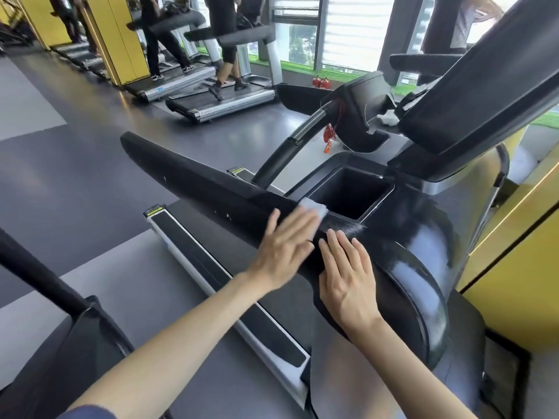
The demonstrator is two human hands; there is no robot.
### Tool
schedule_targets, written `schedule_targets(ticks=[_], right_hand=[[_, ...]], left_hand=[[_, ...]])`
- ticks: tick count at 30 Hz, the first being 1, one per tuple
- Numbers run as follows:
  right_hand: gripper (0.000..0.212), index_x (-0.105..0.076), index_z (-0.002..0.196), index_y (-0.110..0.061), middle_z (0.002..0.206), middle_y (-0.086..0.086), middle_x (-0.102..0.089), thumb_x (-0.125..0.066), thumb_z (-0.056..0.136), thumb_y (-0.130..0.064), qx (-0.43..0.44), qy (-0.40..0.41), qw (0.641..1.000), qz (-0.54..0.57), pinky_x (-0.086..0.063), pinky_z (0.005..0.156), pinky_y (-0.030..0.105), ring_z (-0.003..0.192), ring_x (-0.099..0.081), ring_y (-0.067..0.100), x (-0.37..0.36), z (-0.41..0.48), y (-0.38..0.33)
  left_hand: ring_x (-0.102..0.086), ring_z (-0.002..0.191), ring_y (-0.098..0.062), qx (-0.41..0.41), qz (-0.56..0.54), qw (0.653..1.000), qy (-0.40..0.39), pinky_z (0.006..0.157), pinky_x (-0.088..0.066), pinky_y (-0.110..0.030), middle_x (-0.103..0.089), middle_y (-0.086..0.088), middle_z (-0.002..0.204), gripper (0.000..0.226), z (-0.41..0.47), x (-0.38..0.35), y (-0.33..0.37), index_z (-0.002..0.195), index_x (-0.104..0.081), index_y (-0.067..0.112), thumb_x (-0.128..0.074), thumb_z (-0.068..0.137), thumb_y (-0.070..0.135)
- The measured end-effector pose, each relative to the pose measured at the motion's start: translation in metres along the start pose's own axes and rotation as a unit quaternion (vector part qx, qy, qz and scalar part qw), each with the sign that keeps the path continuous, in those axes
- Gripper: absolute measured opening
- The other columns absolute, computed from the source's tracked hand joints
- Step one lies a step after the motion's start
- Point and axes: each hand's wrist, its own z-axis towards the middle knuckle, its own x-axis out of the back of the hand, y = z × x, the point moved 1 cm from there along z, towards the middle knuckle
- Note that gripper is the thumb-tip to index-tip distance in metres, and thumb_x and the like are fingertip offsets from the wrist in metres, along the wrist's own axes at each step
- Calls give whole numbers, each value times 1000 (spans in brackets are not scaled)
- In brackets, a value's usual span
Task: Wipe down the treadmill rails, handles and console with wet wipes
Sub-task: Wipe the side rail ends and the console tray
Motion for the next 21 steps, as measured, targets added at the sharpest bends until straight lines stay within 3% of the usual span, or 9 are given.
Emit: schedule_targets(ticks=[1, 3, 6, 8, 10, 13, 16, 19, 21], right_hand=[[39, -65, 114, 6, 126, 23, -60, -42, 83, 0, -1, 2, 1000, 3, -37, 102, 49, 117, -55, 38, 0, 0, 0], [40, -65, 114, 6, 127, 23, -59, -40, 83, 0, 6, -10, 1000, -2, -37, 102, 49, 118, -54, 39, 1, -1, 2], [45, -63, 117, 5, 133, 24, -54, -38, 80, -1, 20, -53, 998, -19, -32, 107, 49, 124, -51, 39, 6, -3, 3], [49, -62, 119, 5, 135, 25, -52, -35, 79, -1, 18, -60, 998, -3, -29, 109, 48, 128, -48, 38, 12, -3, 4], [49, -61, 118, 6, 136, 26, -49, -33, 78, 2, 2, -47, 999, 26, -29, 110, 48, 130, -46, 38, 20, -5, 6], [39, -64, 108, 6, 134, 26, -52, -33, 85, 2, -32, 4, 998, 61, -32, 109, 50, 129, -46, 37, 35, -18, 16], [35, -62, 105, -1, 130, 25, -55, -39, 79, 2, -56, 30, 995, 79, -35, 106, 49, 122, -51, 36, 50, -41, 34], [39, -56, 111, -6, 131, 22, -54, -40, 77, 2, -100, 22, 991, 90, -34, 107, 47, 123, -47, 34, 63, -62, 52], [38, -56, 115, -6, 133, 20, -54, -39, 81, -1, -160, 17, 981, 110, -34, 107, 44, 127, -44, 32, 70, -73, 62]], left_hand=[[-23, 144, -13, -43, 2, 999, -12, 116, -3, -47, -34, 2, 152, 59, -2, 0, 0, 144, -41, 15, -13, 103, 45], [-23, 144, -11, -29, 12, 999, 6, 115, -4, -52, -32, 4, 153, 58, 1, 6, -22, 144, -40, 17, -11, 103, 45], [-16, 143, -1, 174, 21, 983, 57, 114, -1, -57, -29, 13, 154, 62, 4, 20, -63, 147, -35, 29, 1, 100, 49], [-15, 144, -1, 236, 2, 969, 79, 115, 1, -56, -30, 15, 154, 67, 8, 18, -55, 148, -34, 29, 4, 97, 52], [-18, 144, -4, 186, -11, 980, 67, 116, 1, -52, -33, 13, 152, 67, 13, 4, -9, 146, -37, 25, 2, 99, 51], [-30, 141, -13, 6, -10, 999, 33, 116, -5, -46, -41, 1, 148, 56, 4, -20, 55, 142, -45, 14, -13, 104, 40], [-34, 139, -14, -63, 37, 997, 24, 113, -12, -53, -43, -2, 147, 54, 4, -18, 42, 140, -47, 13, -16, 104, 40], [-28, 139, -3, 108, 34, 991, 66, 113, -3, -54, -40, 12, 148, 54, 13, -6, 17, 141, -45, 28, -11, 102, 42], [-29, 139, -3, 199, 9, 975, 95, 115, -1, -50, -42, 13, 146, 54, 19, -8, 31, 139, -47, 28, -12, 100, 39]])
